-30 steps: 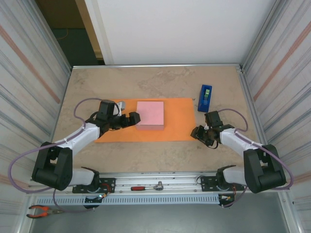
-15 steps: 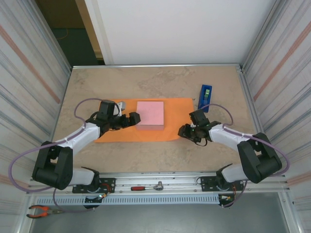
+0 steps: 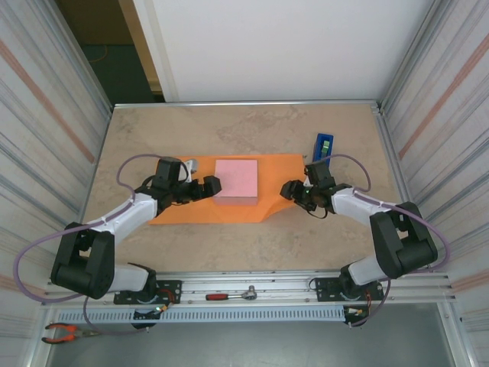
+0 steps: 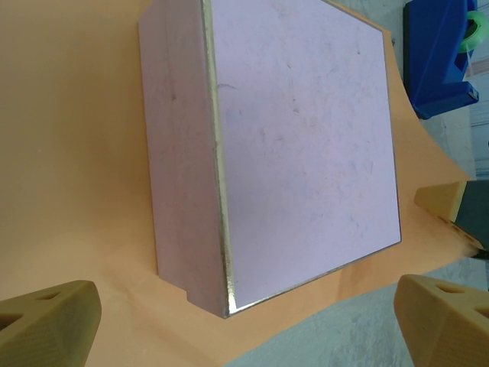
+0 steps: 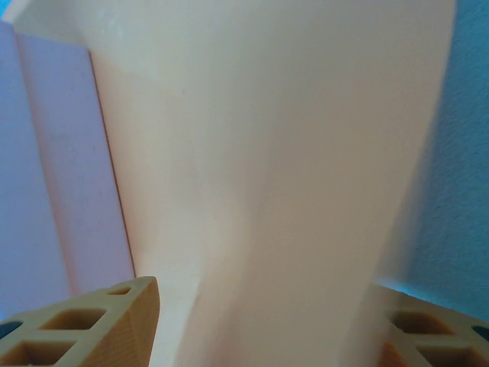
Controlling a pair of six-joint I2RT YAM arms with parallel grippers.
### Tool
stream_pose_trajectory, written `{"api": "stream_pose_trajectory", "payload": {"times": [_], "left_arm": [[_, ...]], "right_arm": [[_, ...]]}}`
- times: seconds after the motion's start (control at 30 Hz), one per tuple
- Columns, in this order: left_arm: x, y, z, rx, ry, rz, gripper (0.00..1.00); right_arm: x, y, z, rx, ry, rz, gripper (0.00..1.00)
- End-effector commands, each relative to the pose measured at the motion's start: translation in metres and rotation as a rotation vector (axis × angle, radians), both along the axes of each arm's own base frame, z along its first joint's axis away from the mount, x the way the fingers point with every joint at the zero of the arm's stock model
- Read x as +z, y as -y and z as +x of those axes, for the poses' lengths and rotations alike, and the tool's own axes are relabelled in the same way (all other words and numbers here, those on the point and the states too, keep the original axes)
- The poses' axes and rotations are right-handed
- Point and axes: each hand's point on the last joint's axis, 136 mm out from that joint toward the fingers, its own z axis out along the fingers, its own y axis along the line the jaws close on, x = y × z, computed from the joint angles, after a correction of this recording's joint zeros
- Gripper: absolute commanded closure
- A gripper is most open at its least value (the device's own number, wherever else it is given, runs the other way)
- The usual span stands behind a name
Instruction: Wrap the gift box in paper
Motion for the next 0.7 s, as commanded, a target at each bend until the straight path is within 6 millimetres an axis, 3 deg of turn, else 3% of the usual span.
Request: {"api": "stream_pose_trajectory", "payload": {"times": [0.0,0.23,0.4,0.53,0.67], "left_arm": [[0.016,0.008,0.005,-0.031,0.028,-0.018,0.01],[0.021,0.011,0.011,-0.044,0.036,-0.017,0.01],[0.027,0.012,0.014,-0.049,0.04,-0.012,0.01],[0.036,0.014,0.016,-0.058,0.042,-0.014,0.03],[0.048,0.021,0.02,-0.069,0.038,-0.058,0.07]], "right_arm": [[0.016,0.002,0.002,0.012,0.052,0.026,0.42],[0.021,0.011,0.0,0.012,0.069,0.043,0.46],[0.028,0.016,-0.01,0.021,0.065,0.021,0.62],[0.048,0.001,-0.011,0.086,0.087,0.034,0.83],[0.072,-0.033,-0.012,0.192,0.135,0.029,0.89]]}}
